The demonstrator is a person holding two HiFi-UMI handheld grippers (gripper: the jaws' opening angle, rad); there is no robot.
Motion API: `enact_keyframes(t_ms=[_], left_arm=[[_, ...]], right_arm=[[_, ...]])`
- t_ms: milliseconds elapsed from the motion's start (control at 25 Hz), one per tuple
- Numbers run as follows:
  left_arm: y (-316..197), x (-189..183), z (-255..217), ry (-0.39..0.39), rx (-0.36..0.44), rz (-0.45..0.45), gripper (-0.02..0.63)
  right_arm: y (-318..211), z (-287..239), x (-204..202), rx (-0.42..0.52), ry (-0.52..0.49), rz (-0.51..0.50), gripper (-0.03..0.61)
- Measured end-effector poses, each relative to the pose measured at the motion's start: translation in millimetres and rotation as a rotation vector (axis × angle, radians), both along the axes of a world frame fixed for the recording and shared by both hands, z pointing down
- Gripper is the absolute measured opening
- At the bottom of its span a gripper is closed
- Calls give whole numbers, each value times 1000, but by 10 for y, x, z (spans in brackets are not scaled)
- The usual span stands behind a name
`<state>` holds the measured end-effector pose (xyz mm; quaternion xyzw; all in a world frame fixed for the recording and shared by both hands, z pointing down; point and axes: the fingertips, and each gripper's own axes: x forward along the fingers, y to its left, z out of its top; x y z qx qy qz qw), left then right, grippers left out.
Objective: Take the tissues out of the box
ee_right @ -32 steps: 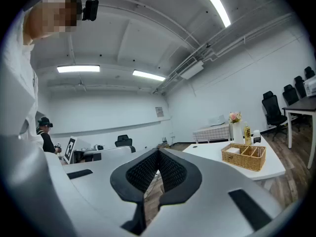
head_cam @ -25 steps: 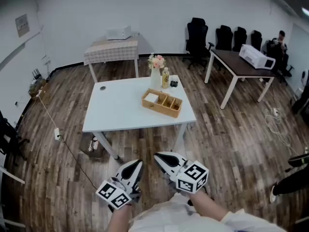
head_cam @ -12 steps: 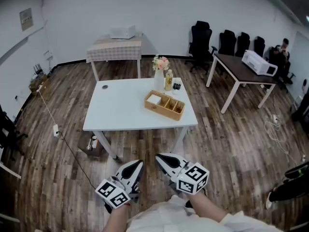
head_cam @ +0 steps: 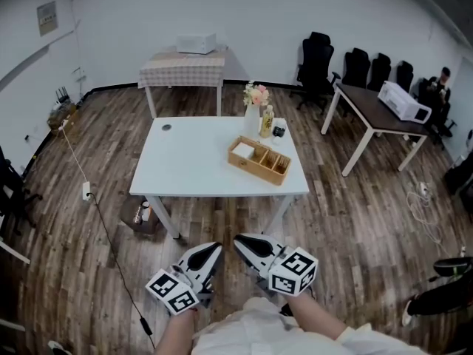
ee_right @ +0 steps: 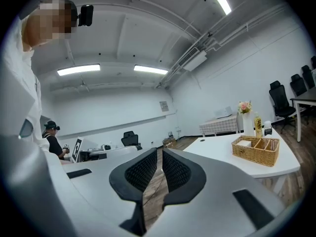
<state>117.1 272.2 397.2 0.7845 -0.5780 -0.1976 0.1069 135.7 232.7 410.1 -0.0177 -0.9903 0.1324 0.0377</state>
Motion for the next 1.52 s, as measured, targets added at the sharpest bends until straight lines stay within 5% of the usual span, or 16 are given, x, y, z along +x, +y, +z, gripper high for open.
enact_keyframes(t_ms=[600, 1000, 1520], left_arm=[[-630, -593, 174, 16, -53, 7, 2], [-1564, -1270, 112, 22, -88, 30, 2], [-2785, -1749, 94, 2, -104, 95, 2]], right_arm=[[-687, 155, -671, -79, 6, -19, 107], [-1614, 36, -1358, -83, 12, -34, 114], [-2800, 79, -1783, -144, 5, 58, 115]])
